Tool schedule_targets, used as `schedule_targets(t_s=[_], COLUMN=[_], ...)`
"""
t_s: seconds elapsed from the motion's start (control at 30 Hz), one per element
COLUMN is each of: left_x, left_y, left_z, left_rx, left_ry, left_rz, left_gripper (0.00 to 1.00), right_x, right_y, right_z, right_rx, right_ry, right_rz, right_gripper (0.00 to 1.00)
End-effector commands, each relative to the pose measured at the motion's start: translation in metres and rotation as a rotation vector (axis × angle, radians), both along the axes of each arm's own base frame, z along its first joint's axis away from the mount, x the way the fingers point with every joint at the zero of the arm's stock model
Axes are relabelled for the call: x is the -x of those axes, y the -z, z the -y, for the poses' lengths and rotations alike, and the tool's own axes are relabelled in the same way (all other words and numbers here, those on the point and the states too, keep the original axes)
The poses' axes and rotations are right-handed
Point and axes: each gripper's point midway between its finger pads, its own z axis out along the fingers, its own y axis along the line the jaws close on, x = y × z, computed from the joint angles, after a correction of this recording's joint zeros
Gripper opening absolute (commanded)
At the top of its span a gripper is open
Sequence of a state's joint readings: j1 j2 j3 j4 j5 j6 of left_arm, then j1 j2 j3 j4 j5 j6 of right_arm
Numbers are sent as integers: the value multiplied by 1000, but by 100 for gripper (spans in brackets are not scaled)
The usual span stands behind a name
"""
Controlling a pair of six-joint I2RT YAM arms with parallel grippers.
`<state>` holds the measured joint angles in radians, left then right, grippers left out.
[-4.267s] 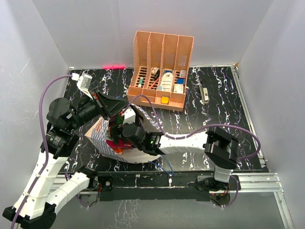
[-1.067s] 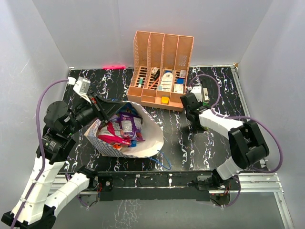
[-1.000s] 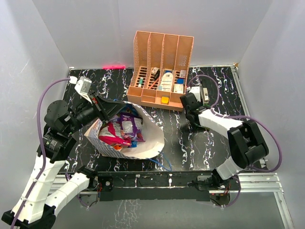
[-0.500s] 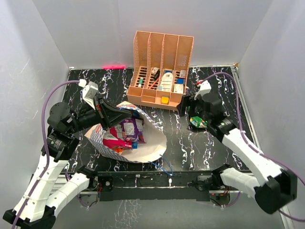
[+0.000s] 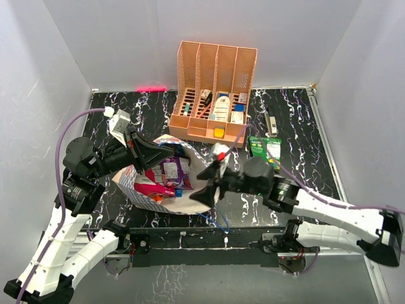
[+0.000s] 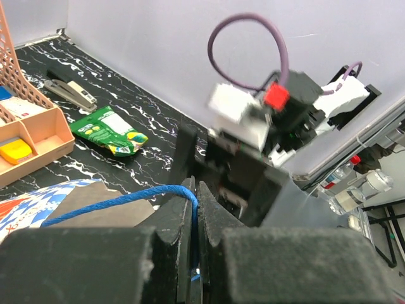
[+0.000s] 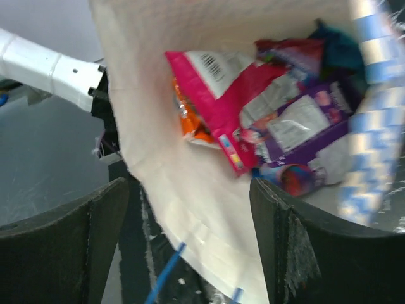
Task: Take the snacks out of the paper bag
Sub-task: Take out the snack from the paper bag.
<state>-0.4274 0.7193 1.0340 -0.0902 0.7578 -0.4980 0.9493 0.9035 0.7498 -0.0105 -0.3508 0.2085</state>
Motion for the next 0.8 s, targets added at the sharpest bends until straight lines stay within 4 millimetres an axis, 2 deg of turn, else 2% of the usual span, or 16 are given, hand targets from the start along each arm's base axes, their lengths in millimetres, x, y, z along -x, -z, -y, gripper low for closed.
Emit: schedule_targets(t_s=[0.0, 0.07, 0.2, 0.3, 0.43, 0.53, 0.6, 0.77], left_x=[7, 7, 9, 10, 15, 18, 18, 18], left_y=[-22, -23, -25, -29, -43, -55, -57, -54], left_z=[-4, -5, -4, -3, -1, 0, 1, 1], left_rx=[24, 27, 40, 53, 124, 165, 170, 159], left_ry=[-9, -14, -6, 9, 37, 55, 61, 61], left_rz=[78, 74, 78, 78, 78, 90, 91, 81], left_gripper=[0, 0, 0, 0, 0, 0, 0, 0], right_x=[-12, -14, -18, -34, -53, -62, -69, -85], right_y=[-25, -18, 1, 25, 52, 64, 71, 106], right_z=[-31, -42, -64, -75, -88, -97, -101, -99], right_rx=[-50, -51, -47, -3, 41, 41, 53, 113], right_ry=[214, 274, 401, 516, 623, 663, 705, 797], right_rz=[27, 15, 16, -2, -4, -3, 3, -24], right_gripper=[77, 74, 74, 75, 79, 82, 87, 96])
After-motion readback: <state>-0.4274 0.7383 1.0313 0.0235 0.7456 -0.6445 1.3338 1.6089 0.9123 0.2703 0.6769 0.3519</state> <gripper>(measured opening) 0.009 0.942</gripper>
